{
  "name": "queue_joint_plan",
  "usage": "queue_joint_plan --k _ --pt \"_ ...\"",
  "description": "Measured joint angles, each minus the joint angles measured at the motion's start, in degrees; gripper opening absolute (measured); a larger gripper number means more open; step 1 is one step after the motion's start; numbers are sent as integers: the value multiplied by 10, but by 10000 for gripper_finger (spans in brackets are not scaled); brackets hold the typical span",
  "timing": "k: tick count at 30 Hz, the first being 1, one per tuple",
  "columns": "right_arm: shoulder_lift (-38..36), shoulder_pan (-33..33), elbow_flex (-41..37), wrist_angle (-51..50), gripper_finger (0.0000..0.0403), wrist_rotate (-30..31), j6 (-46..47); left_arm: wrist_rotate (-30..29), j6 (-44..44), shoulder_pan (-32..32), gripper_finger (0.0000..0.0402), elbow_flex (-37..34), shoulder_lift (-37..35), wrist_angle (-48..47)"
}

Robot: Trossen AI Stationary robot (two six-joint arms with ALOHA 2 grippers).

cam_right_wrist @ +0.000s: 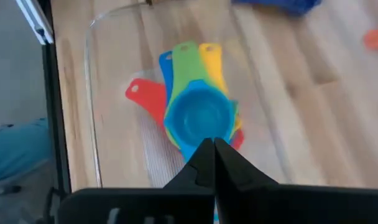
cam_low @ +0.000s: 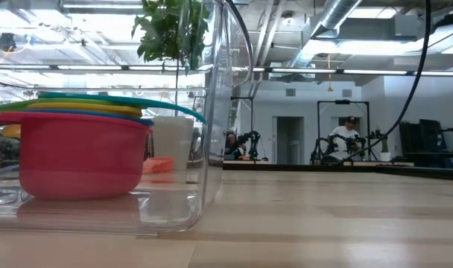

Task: Nest measuring cups in basket
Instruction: Stack the light blue measuring cup on top of the green measuring cup

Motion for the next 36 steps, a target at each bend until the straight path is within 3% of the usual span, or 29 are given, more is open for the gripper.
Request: queue_joint_plan --k 10,16,25,36 --pt "23 7 3 -22 5 -15 83 -3 4 0 192 0 32 1" --pt "23 4 -12 -41 12 -13 98 -54 23 12 192 0 32 1" --pt "30 -11 -11 -63 5 -3 111 -45 82 53 192 0 32 16" --pt "76 -22 -12 -75 14 -40 109 -38 167 101 192 0 32 70"
